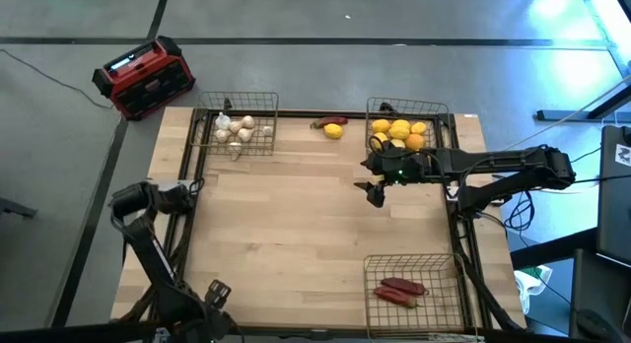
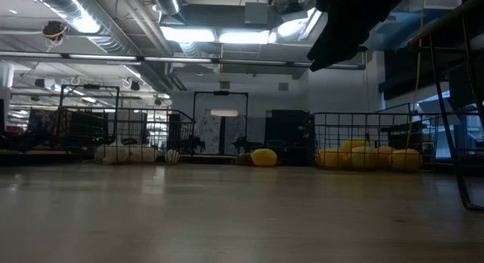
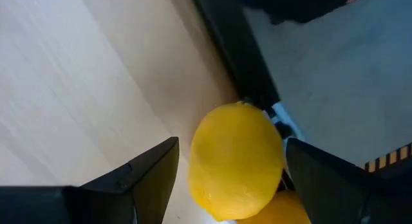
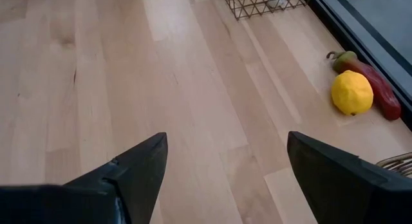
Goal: Sort produce into baskets
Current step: Put the yellow lemon into the top right wire basket
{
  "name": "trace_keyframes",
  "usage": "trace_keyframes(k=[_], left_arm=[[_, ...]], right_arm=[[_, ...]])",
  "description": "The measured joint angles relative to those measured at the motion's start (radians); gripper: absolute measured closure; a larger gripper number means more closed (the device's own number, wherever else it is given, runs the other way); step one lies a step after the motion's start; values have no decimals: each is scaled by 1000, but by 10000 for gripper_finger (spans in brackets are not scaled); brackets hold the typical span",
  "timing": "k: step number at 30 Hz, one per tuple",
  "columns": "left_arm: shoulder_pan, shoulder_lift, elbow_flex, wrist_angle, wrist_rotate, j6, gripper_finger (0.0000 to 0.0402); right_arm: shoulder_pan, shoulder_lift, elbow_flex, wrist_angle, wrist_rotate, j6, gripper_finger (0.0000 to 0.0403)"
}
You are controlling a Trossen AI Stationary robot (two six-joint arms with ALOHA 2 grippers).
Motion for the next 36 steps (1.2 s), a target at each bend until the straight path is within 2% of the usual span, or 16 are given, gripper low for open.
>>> trace_keyframes(k=[7, 14, 20, 27, 30, 36], left_arm=[[-23, 30, -6, -17, -6, -5, 121], [-22, 31, -66, -9, -14, -42, 122], [-20, 31, -73, -8, -12, -51, 174], [-6, 22, -75, -25, -9, -113, 178], [12, -13, -75, -49, -41, -158, 178], [88, -135, -75, -208, -157, -198, 178]], right_arm=[[0, 0, 0, 0, 0, 0, 86], [0, 0, 0, 0, 14, 0, 86], [0, 0, 0, 0, 14, 0, 86], [0, 0, 0, 0, 23, 0, 86], [0, 0, -1, 0, 23, 0, 86], [0, 0, -1, 13, 23, 0, 86]])
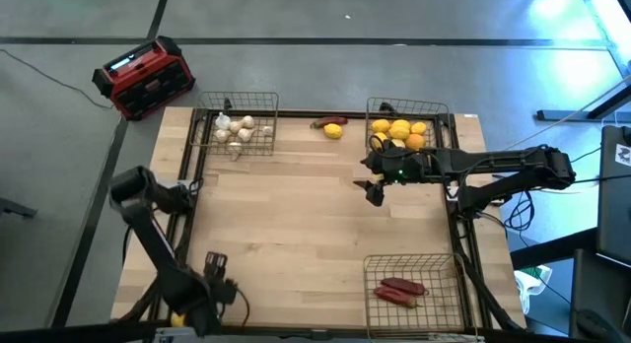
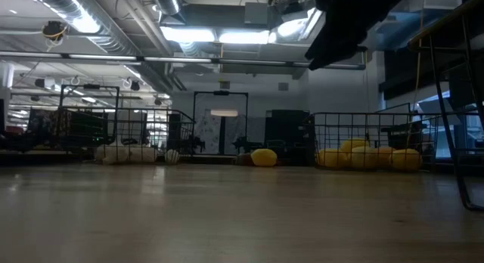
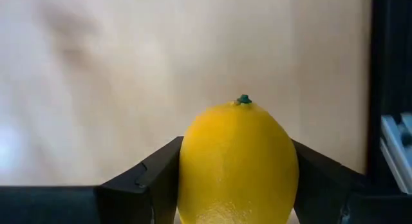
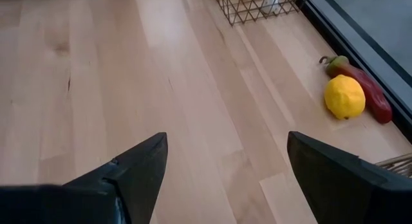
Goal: Sort produce into baskets
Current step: Put the yellow lemon into the top right wire basket
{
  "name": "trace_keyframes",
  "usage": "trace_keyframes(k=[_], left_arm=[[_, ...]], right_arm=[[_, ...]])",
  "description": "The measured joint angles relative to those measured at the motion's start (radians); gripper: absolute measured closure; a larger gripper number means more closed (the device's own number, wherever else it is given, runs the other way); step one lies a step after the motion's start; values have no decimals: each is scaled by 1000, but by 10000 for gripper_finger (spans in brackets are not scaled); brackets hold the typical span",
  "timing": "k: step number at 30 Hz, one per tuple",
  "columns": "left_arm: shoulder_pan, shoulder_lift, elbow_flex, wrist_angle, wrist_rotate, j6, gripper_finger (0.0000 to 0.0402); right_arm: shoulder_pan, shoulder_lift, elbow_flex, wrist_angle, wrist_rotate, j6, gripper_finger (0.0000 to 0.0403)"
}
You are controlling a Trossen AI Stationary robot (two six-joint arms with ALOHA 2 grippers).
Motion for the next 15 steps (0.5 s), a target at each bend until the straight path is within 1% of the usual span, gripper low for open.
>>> trace_keyframes(k=[4, 6, 9, 15], left_arm=[[59, -99, 0, -60, -101, -9, 179], [88, -153, 0, -71, -170, -24, 176], [128, -225, 0, -68, -290, -43, 175], [198, -340, -9, -49, -526, -68, 173]], right_arm=[[0, 0, 0, 17, 0, 0, 86], [0, 0, 0, 25, 0, 0, 86], [1, 7, 0, 38, -3, 0, 86], [1, 62, 0, 65, -63, 0, 86]])
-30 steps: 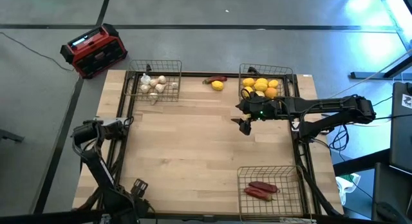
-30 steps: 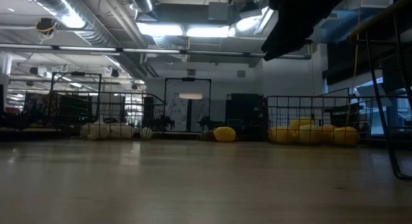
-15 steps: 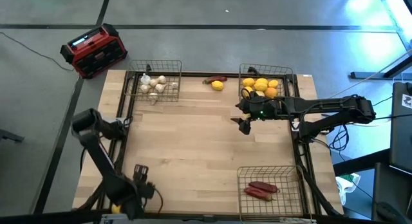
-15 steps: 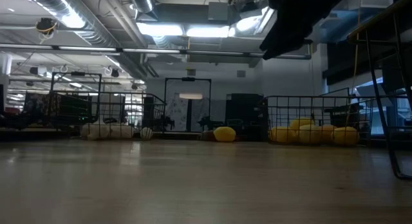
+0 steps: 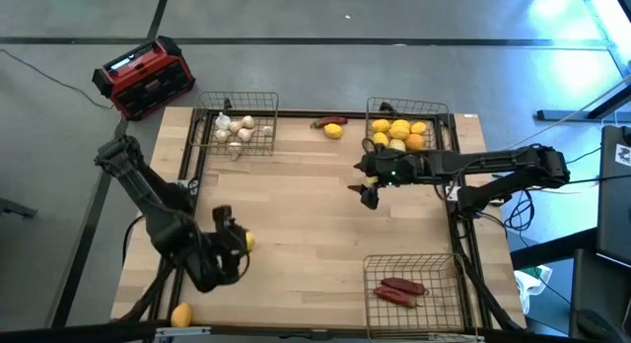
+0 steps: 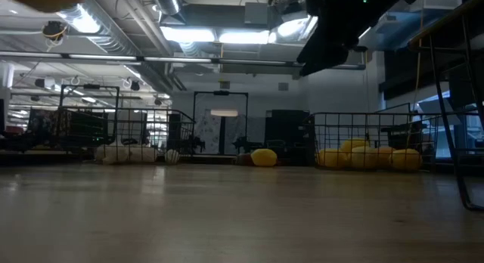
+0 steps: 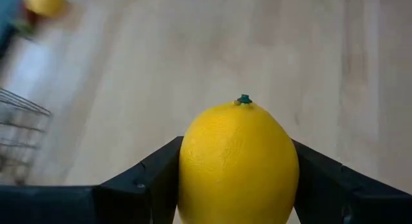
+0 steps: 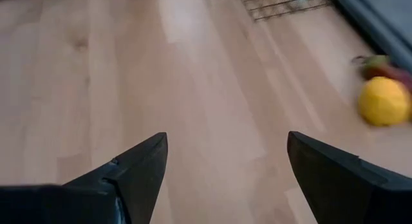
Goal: Sort produce into baskets
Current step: Put the yellow lemon into the top right wire basket
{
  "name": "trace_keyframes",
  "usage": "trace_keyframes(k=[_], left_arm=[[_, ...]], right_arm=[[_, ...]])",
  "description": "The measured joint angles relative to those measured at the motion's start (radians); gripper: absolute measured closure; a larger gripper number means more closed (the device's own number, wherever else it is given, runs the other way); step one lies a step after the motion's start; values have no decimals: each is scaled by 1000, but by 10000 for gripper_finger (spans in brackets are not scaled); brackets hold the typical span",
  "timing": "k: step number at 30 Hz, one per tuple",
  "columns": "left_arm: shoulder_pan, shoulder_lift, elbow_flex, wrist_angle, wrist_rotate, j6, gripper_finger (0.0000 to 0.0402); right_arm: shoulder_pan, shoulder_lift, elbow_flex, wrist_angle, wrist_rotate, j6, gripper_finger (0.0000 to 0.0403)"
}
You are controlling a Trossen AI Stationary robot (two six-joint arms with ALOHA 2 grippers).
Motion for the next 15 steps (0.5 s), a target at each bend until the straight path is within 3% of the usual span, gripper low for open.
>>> trace_keyframes(k=[3, 6, 15], left_arm=[[40, -43, -35, 54, -77, 0, 173], [84, -73, -93, 167, -87, 28, 173], [187, -115, -305, 781, -82, 243, 176]], right_arm=[[10, 42, 0, 48, -41, 2, 86], [26, 84, 0, 121, -43, -2, 86], [83, 193, 0, 356, -71, -26, 86]])
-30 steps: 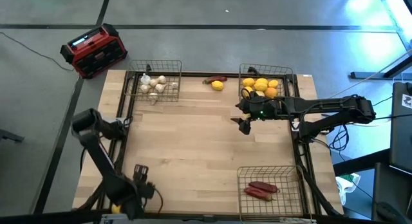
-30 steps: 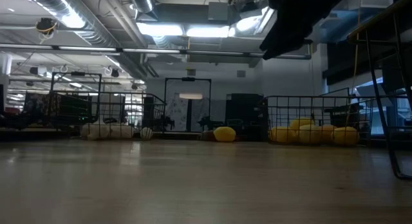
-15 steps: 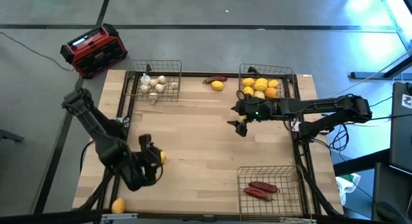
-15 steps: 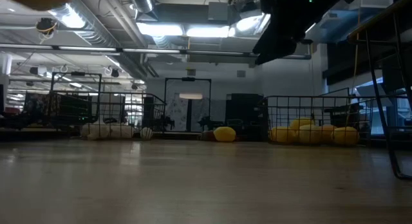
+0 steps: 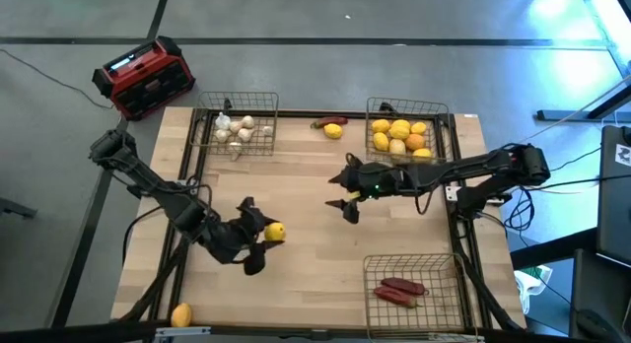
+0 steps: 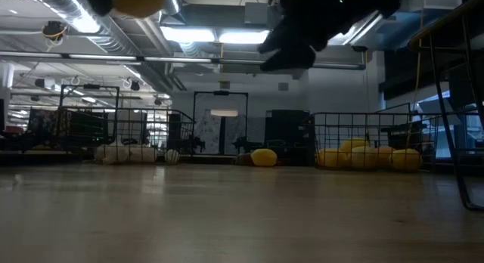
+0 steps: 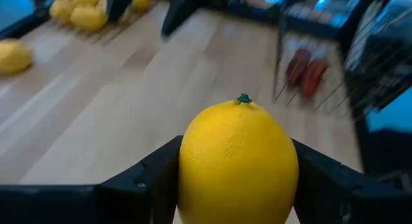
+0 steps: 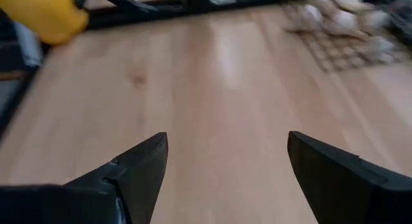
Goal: Sort produce into baskets
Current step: Put the yellow lemon into the top right wire basket
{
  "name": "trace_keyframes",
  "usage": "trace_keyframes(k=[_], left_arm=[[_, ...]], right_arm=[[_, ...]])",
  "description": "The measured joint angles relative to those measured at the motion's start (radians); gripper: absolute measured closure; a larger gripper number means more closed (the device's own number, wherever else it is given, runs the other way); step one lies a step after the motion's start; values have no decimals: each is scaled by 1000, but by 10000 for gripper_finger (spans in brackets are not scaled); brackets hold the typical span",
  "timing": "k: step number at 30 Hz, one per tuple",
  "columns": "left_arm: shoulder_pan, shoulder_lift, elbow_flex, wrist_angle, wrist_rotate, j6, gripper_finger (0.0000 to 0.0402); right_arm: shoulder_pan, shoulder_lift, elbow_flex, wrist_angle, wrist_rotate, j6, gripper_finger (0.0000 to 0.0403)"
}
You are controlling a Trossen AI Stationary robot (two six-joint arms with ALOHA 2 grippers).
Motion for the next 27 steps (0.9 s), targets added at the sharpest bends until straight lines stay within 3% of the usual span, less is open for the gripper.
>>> trace_keyframes(k=[8, 19, 27], left_arm=[[54, 0, -68, 391, 1, 230, 175], [137, 60, -69, 663, -5, 338, 173], [149, 120, -69, 806, -2, 407, 172]], right_arm=[[60, 94, 0, 233, -106, 0, 86], [139, 210, 0, 680, -96, -8, 86], [159, 241, 4, 744, -94, 0, 86]])
